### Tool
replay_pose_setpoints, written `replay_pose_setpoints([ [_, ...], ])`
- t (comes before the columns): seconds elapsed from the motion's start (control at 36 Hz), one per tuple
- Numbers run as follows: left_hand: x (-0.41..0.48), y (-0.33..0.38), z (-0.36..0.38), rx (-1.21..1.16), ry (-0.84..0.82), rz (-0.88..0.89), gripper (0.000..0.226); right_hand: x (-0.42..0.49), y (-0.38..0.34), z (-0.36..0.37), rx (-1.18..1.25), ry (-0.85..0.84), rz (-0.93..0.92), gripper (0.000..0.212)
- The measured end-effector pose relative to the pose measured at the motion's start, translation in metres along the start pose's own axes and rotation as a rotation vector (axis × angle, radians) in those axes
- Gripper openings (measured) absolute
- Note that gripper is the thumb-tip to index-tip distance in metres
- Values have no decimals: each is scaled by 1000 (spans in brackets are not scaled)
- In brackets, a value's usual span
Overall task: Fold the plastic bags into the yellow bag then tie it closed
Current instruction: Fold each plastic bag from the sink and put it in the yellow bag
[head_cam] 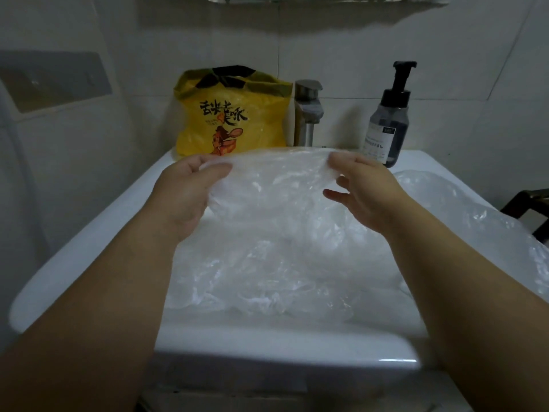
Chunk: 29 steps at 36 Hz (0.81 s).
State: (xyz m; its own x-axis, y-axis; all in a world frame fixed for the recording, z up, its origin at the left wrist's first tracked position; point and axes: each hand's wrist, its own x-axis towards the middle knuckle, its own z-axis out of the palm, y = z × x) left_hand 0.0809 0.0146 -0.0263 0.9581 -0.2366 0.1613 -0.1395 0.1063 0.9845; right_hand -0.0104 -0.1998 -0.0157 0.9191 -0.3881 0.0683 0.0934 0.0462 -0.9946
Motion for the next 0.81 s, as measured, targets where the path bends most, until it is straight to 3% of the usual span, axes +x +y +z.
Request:
replay_pose_setpoints([
  [0.11,2,2,5,-162,-61,-74,17,-1,-4,8,265,-10,2,18],
  [0.22,-1,-3,11,6,30,-1,12,0,-2,9,112,111,-33,23],
  [0.33,-2,-5,11,115,87,29,19,0,-2,10,124,153,-56,26],
  [0.5,-14,8,11,-126,-231,-239,39,0,-3,8,245,124,7,27],
  [0.58,-22,5,14,-46,-414,-239,28,1,-2,9,334,114,18,19],
  [0.67,-20,3,13,-4,-411,-204,30,1,-3,10,434,122,55,12],
  [0.69,-19,3,12,-19,-380,-187,28,2,-4,8,446,77,87,23],
  [0.78,-17,3,13,-31,-283,-158,26,2,0,9,379,-157,233,94],
  [0.81,-16,2,13,-25,-271,-149,29,0,2,11,316,-219,262,98],
])
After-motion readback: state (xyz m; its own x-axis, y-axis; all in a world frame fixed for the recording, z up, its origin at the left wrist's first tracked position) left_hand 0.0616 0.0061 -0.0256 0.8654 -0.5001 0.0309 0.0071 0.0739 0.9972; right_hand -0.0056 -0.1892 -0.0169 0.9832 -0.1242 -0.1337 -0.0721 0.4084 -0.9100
